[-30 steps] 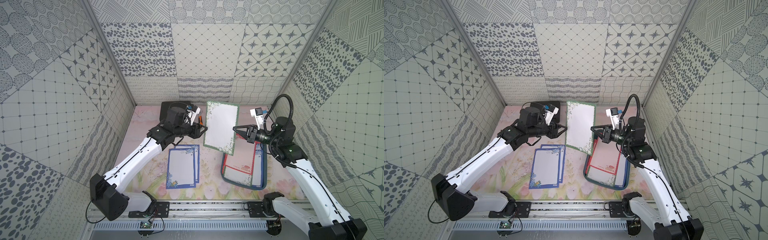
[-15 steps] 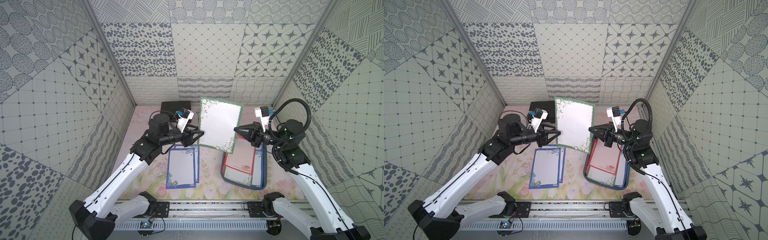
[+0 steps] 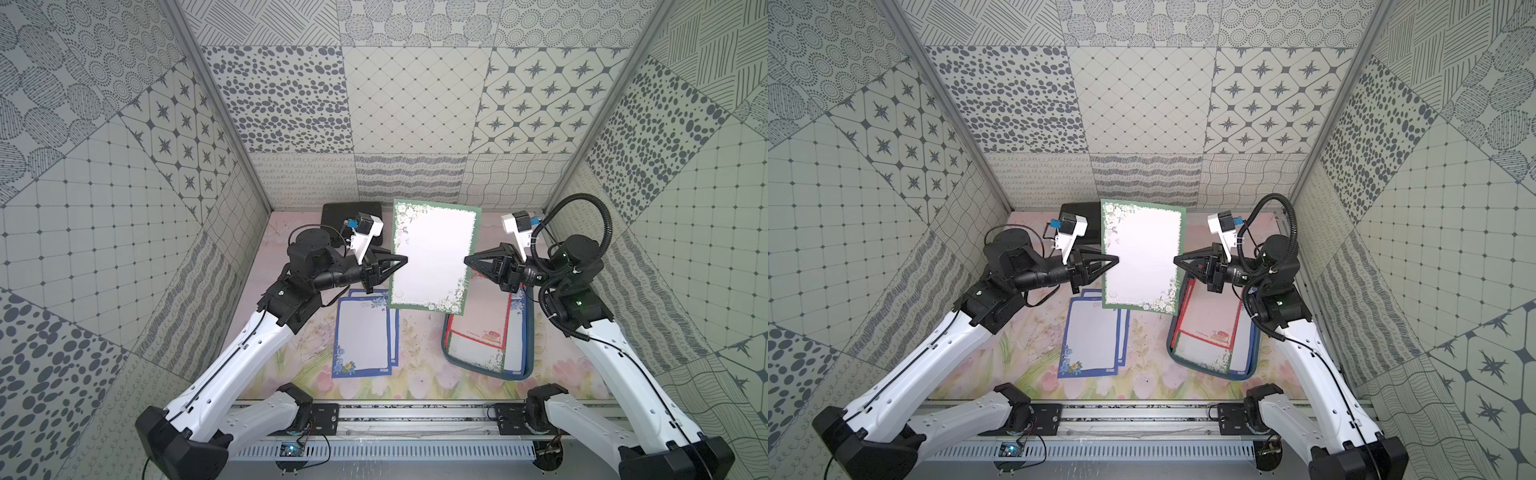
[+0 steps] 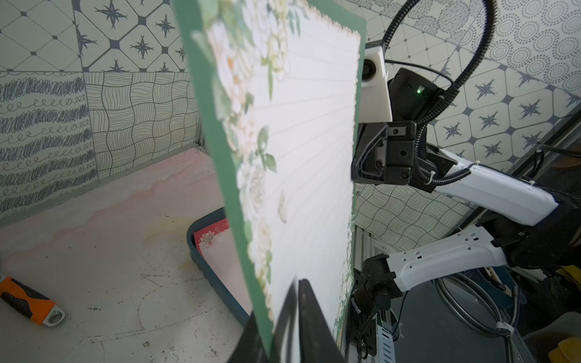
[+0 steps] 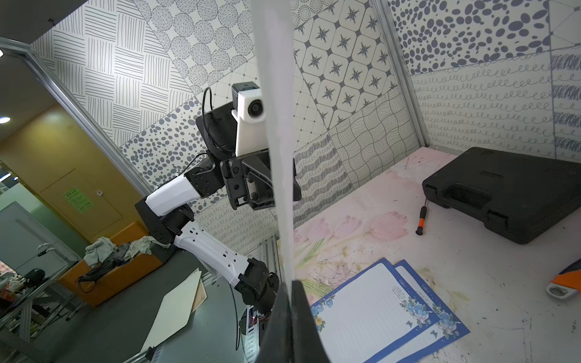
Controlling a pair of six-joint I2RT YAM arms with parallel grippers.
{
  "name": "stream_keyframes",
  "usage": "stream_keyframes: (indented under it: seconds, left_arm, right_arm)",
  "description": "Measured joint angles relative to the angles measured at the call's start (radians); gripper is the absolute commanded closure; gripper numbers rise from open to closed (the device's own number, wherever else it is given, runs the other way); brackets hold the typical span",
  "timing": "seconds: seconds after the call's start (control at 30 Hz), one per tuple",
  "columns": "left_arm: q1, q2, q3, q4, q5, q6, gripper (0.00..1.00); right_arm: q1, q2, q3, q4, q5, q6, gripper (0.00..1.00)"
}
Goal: Take out the stationery paper from the storage box
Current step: Place the stationery paper at the center of the board.
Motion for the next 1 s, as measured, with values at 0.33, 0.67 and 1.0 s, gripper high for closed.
stream_keyframes:
  seconds: [0.33, 0.67, 1.0]
  left_arm:
    - [0.0, -0.012, -0.023, 0.055, 0.023, -0.058, 1.0]
    - [0.0, -0.01, 0.005, 0.042, 0.036, -0.059, 1.0]
    - [0.0, -0.006, 0.032, -0.006, 0.043, -0.059, 1.0]
  right_arm:
    - [0.002, 0.0, 0.0, 0.0, 0.014, -0.008, 0.95]
    - [0.009, 0.0, 0.0, -0.02, 0.051, -0.016, 0.42]
    - [0.058, 0.001, 0.0, -0.032, 0.08, -0.02, 0.36]
